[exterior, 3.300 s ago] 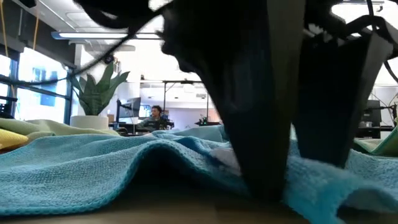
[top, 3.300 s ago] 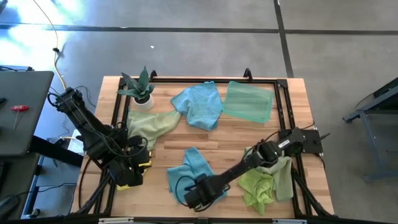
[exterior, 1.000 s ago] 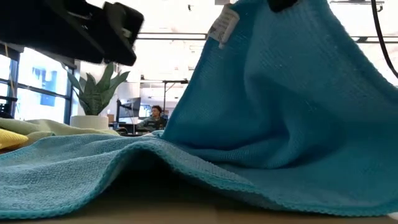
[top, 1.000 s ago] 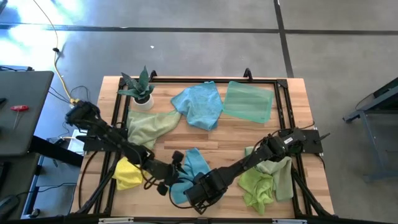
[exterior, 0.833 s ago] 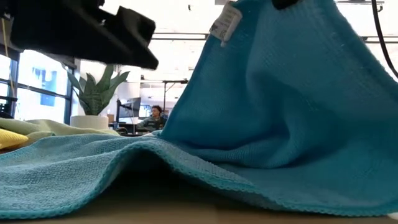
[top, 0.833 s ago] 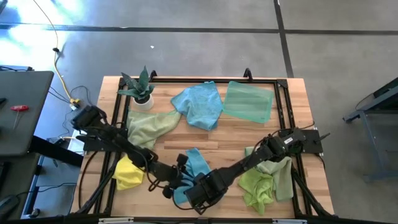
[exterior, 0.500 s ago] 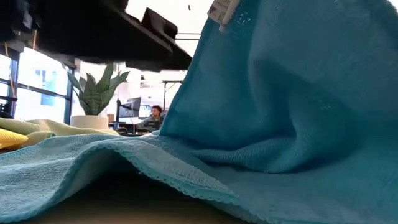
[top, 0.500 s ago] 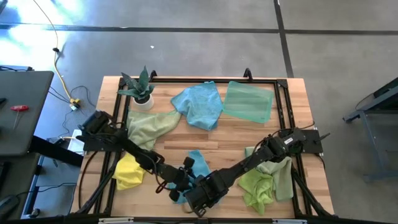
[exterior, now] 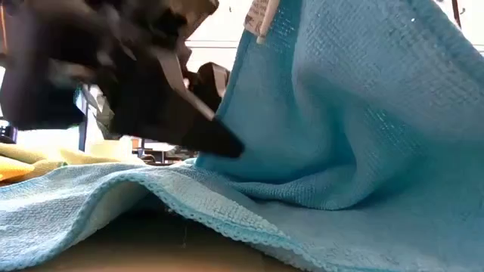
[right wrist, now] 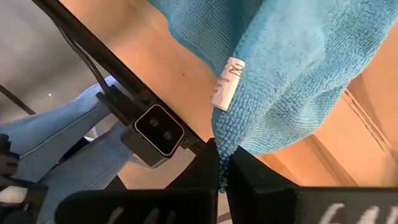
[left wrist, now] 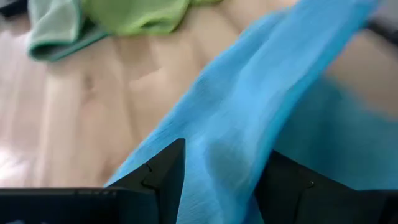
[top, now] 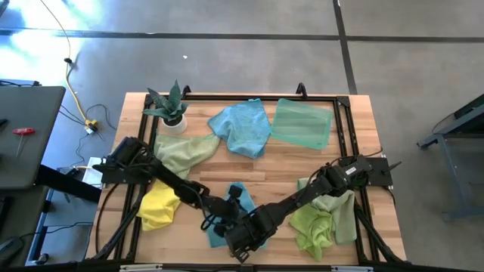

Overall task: Fold microfiber towels
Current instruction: Fold the bottom blue microfiber cloth

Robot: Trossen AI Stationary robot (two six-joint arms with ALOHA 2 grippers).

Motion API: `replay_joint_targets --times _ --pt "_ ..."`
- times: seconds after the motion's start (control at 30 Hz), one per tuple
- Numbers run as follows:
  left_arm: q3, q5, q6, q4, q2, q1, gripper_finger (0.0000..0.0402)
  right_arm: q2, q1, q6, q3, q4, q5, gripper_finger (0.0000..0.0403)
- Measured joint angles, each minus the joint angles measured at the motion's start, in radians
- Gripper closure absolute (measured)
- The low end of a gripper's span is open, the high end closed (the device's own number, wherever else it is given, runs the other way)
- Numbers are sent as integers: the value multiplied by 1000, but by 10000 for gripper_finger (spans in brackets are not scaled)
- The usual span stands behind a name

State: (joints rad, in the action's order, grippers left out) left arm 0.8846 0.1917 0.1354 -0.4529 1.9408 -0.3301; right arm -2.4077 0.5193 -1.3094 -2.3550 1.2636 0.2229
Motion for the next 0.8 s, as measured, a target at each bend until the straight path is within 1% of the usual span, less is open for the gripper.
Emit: replay_joint_targets --times 0.27,0.43,0.6,0.8 --pt "1 -13 61 65 0 90 243 0 18 -42 0 -1 11 403" --pt "1 -62 70 108 0 129 250 0 31 -75 0 -1 12 403" --pt "0 -108 67 128 0 143 282 0 33 -79 0 -1 12 403" --pt "0 -159 37 150 -17 134 336 0 33 -56 0 32 12 403"
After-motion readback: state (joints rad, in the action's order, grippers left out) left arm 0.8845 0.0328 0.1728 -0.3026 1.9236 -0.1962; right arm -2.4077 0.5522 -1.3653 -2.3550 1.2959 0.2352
